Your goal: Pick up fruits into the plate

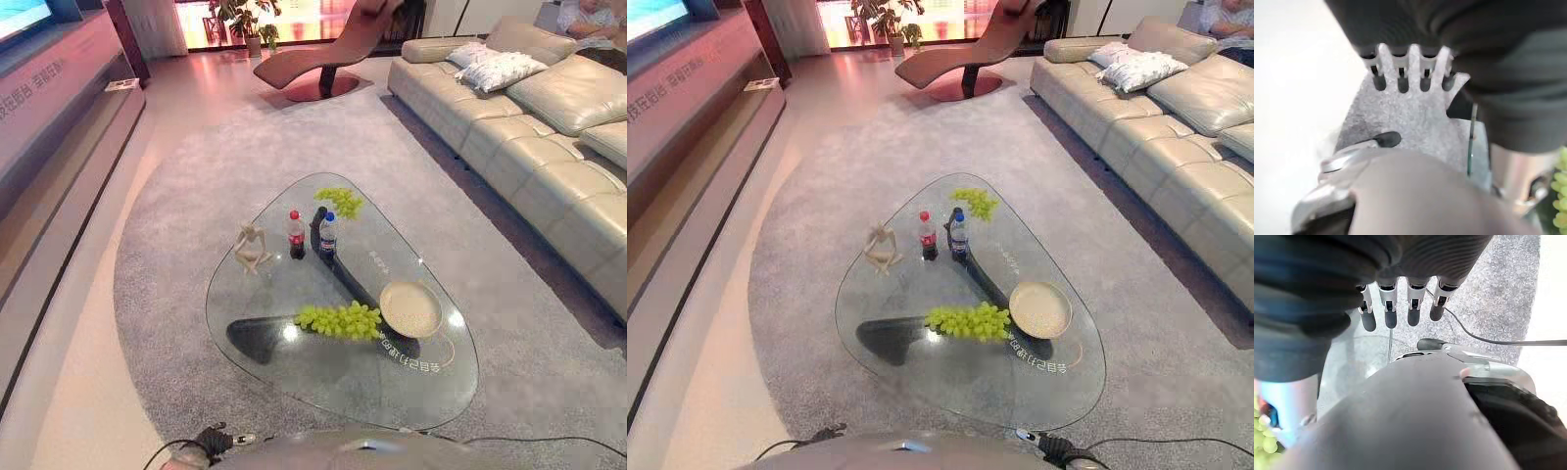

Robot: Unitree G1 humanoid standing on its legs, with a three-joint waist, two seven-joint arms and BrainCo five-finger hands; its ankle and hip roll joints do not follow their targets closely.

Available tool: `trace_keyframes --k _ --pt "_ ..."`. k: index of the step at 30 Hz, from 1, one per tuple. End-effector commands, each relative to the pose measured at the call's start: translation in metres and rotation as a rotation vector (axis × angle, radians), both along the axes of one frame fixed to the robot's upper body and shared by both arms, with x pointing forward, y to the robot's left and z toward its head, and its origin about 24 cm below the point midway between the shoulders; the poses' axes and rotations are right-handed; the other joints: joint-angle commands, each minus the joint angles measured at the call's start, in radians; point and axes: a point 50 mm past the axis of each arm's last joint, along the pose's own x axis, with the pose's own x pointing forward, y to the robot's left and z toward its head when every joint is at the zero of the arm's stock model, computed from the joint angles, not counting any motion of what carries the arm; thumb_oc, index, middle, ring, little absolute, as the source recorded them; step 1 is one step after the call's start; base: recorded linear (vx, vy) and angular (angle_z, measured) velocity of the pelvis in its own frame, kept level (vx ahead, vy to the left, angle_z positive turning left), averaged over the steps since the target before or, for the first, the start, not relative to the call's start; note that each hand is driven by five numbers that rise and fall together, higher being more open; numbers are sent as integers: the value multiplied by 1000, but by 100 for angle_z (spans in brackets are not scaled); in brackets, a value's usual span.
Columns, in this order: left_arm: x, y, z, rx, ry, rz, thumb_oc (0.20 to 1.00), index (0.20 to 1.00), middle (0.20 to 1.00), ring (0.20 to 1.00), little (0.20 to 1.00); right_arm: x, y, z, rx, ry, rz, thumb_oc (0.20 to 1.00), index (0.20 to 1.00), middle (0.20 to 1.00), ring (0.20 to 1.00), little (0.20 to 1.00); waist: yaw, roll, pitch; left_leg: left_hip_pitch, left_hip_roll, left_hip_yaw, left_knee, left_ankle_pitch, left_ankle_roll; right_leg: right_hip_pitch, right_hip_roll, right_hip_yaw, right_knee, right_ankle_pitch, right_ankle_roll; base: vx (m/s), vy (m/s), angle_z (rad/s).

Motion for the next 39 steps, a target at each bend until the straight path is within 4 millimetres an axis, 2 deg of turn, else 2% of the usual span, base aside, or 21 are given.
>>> trace_keyframes --k 1,8,15,20,23,25,27,30,31,32,33,35,36,39 --pt "29 7 6 67 -74 -77 1000 1000 1000 1000 1000 31 3 4 27 -66 -2 1000 1000 1000 1000 1000 34 -21 73 63 -80 64 10 -141 62 -2 2 4 47 -29 10 -38 23 -48" --pt "23 13 5 99 -23 -31 1000 1000 1000 1000 1000 29 3 3 30 -62 -2 1000 1000 1000 1000 1000 36 -25 75 62 -78 64 8 -139 60 -1 2 4 42 -26 11 0 0 0" --pt "20 16 5 142 -1 -61 1000 1000 1000 1000 1000 30 3 4 28 -60 1 1000 1000 1000 1000 1000 33 -26 79 63 -77 68 8 -139 60 -1 3 5 38 -22 11 0 0 0" --pt "33 15 9 184 -54 -144 1000 1000 1000 1000 1000 37 2 5 27 -71 14 1000 1000 1000 1000 1000 29 -26 92 54 -72 75 11 -137 57 -14 3 13 41 -20 13 0 0 0" --pt "50 15 14 191 -112 -166 1000 1000 1000 1000 1000 43 -1 8 23 -89 27 1000 1000 1000 1000 1000 24 -23 106 44 -69 81 13 -134 56 -27 2 18 44 -17 14 -43 -7 -2" --pt "70 15 22 217 -206 -203 1000 1000 1000 1000 1000 50 -5 11 21 -106 41 1000 1000 1000 1000 1000 18 -20 120 34 -65 85 13 -130 53 -40 3 21 42 -11 16 -16 -10 -5" --pt "77 15 25 233 -240 -221 1000 1000 1000 1000 1000 52 -7 11 20 -112 45 1000 1000 1000 1000 1000 16 -19 125 30 -63 87 13 -129 52 -45 3 23 42 -10 17 0 0 0" --pt "107 17 41 288 -364 -278 1000 1000 1000 1000 1000 63 -14 16 14 -141 57 1000 1000 1000 1000 1000 10 -13 147 4 -57 90 18 -121 49 -76 5 33 48 -7 17 -30 -17 -1" --pt "112 17 43 294 -384 -292 1000 1000 1000 1000 1000 64 -14 17 14 -146 58 1000 1000 1000 1000 1000 10 -13 150 -1 -56 90 19 -120 49 -82 5 35 50 -6 17 -70 -27 -3" --pt "121 17 49 308 -416 -309 1000 1000 1000 1000 1000 69 -16 19 13 -160 62 1000 1000 1000 1000 1000 8 -11 162 -11 -54 91 21 -117 49 -93 6 38 54 -6 16 -145 -35 -3" --pt "141 17 61 357 -484 -356 1000 1000 1000 1000 1000 80 -19 24 9 -195 70 1000 1000 1000 1000 1000 4 -8 189 -35 -52 89 25 -112 48 -120 10 46 63 -6 13 -182 -31 -4" --pt "156 18 73 413 -542 -400 1000 1000 1000 1000 1000 89 -21 28 7 -219 79 1000 1000 1000 1000 1000 0 -5 209 -53 -51 87 28 -106 48 -142 15 54 72 -5 10 -150 -14 -8" --pt "173 20 87 473 -596 -452 1000 1000 1000 1000 1000 100 -24 33 4 -251 87 1000 1000 1000 1000 1000 -5 -2 236 -74 -52 82 30 -99 50 -166 21 66 81 -3 7 -121 -10 -10" --pt "191 24 104 536 -663 -488 1000 1000 1000 1000 1000 110 -26 39 5 -285 93 1000 1000 1000 1000 1000 -10 1 263 -97 -54 78 36 -94 51 -192 27 79 95 -2 3 -76 -10 -5"
